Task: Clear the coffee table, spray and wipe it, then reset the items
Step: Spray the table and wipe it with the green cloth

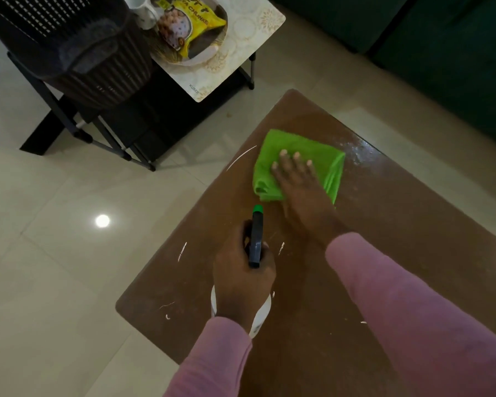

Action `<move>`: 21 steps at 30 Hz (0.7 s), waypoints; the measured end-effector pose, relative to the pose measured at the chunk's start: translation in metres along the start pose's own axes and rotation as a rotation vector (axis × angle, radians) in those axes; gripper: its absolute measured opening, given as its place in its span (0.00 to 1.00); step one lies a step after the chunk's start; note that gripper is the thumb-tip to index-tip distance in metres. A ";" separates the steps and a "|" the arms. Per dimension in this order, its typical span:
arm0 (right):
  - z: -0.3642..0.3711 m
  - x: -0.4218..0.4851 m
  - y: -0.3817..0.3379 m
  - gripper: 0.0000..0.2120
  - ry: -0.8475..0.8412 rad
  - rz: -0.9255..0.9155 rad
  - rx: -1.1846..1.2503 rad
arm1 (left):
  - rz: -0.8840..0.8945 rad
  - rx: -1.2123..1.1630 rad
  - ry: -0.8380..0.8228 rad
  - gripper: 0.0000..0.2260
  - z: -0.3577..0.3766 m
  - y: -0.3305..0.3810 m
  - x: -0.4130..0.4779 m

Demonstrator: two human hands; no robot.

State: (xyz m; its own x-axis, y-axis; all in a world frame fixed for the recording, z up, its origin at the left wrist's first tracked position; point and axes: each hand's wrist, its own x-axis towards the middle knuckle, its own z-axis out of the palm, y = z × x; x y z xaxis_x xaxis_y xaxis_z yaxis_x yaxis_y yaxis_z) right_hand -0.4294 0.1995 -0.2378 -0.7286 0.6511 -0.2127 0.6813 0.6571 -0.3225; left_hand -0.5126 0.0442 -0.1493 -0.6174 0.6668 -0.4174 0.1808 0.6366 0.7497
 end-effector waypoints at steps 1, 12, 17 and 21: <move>0.001 -0.012 0.003 0.36 -0.055 -0.137 -0.044 | 0.005 -0.017 0.015 0.12 -0.001 -0.004 -0.002; -0.029 0.086 0.021 0.29 0.070 0.393 0.037 | 0.008 -0.086 0.045 0.13 -0.008 -0.010 -0.004; -0.003 0.040 -0.011 0.31 -0.096 -0.214 -0.054 | 0.026 -0.096 0.054 0.16 -0.008 -0.012 -0.007; -0.022 0.041 0.029 0.34 -0.124 -0.169 -0.054 | 0.023 -0.094 0.053 0.16 -0.010 -0.015 -0.010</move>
State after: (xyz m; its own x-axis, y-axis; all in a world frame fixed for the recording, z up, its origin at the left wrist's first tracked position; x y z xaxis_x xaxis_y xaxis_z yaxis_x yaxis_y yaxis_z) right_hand -0.4375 0.2534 -0.2358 -0.8334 0.4805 -0.2730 0.5493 0.7743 -0.3142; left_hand -0.5170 0.0237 -0.1515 -0.6540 0.6578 -0.3737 0.1241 0.5806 0.8047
